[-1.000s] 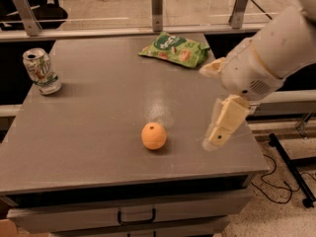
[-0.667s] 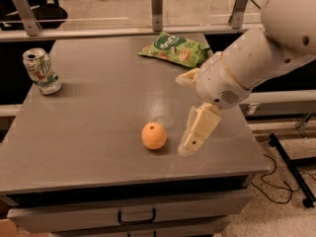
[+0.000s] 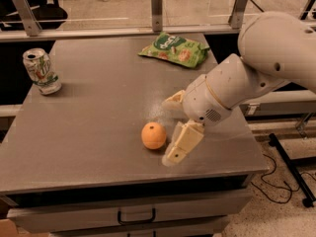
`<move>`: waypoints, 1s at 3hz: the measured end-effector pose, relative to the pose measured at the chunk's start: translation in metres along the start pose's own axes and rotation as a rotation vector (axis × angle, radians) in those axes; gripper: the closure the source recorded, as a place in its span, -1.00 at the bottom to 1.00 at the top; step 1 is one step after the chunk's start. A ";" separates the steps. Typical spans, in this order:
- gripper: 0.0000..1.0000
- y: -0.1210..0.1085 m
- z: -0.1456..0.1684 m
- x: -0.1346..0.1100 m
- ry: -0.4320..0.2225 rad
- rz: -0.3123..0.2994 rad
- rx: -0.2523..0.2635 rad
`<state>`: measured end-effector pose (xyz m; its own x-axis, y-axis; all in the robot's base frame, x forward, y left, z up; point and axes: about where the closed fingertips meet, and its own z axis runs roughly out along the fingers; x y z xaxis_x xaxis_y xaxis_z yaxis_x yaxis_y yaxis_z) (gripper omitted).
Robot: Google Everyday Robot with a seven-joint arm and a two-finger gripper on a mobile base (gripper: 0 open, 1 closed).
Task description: Move orange near green rice chip bag
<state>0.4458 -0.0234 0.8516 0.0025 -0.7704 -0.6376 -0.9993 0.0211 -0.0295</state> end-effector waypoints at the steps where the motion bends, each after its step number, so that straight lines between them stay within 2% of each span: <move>1: -0.19 0.006 0.013 -0.003 -0.025 0.011 -0.025; 3: 0.73 0.011 0.030 -0.017 -0.048 0.038 -0.067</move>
Offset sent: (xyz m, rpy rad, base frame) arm -0.0131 0.0380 -0.0186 0.0632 0.0912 0.0230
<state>0.4355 0.0088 0.8393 -0.0358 -0.7386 -0.6732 -0.9989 0.0061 0.0465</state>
